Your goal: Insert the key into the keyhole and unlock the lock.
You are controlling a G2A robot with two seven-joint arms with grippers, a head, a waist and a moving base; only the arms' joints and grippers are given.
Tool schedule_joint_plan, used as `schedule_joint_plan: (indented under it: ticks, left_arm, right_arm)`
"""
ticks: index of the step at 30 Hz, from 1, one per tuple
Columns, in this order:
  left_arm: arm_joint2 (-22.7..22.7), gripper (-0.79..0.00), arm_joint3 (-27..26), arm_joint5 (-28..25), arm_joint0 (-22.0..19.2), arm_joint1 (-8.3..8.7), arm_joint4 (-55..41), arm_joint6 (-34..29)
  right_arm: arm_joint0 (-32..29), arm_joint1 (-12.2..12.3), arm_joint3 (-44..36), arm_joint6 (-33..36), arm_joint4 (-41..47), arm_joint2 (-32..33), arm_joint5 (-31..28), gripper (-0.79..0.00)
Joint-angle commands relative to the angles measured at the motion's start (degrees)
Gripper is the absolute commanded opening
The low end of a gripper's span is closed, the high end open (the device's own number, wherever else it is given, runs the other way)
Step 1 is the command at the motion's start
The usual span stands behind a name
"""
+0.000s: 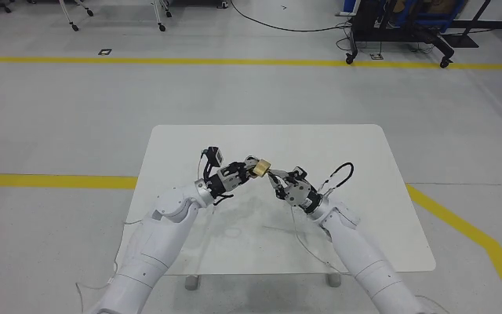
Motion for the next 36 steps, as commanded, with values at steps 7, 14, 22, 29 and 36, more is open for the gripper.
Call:
schedule_joint_plan:
  ticks: [7,14,22,29,36]
  left_arm:
    - [1.17,-0.785,-0.1,2.74,-0.45,0.09,5.24,2.92]
    - [4.26,-0.785,0.2,7.69,-1.41,-0.01,14.16,6.67]
    - [10.1,-0.785,0.96,14.37,-3.34,-1.01,21.84,8.74]
    - [17.11,-0.591,2.34,13.41,-5.95,-3.17,24.67,9.0]
    - [20.64,0.0,6.99,11.66,-8.81,-4.72,27.47,9.4]
  right_arm:
    - [-4.65,1.8,-7.04,-2.88,-10.06,6.41,-10.6,0.0]
    - [-13.4,3.61,-16.18,-13.03,-14.86,17.31,-18.26,0.0]
    - [-21.6,4.41,-24.98,-20.94,-18.76,24.97,-22.8,0.0]
    - [-21.6,4.41,-24.98,-20.94,-18.76,24.97,-22.8,0.0]
    - [-21.6,4.41,-24.98,-20.94,-18.76,24.97,-22.8,0.0]
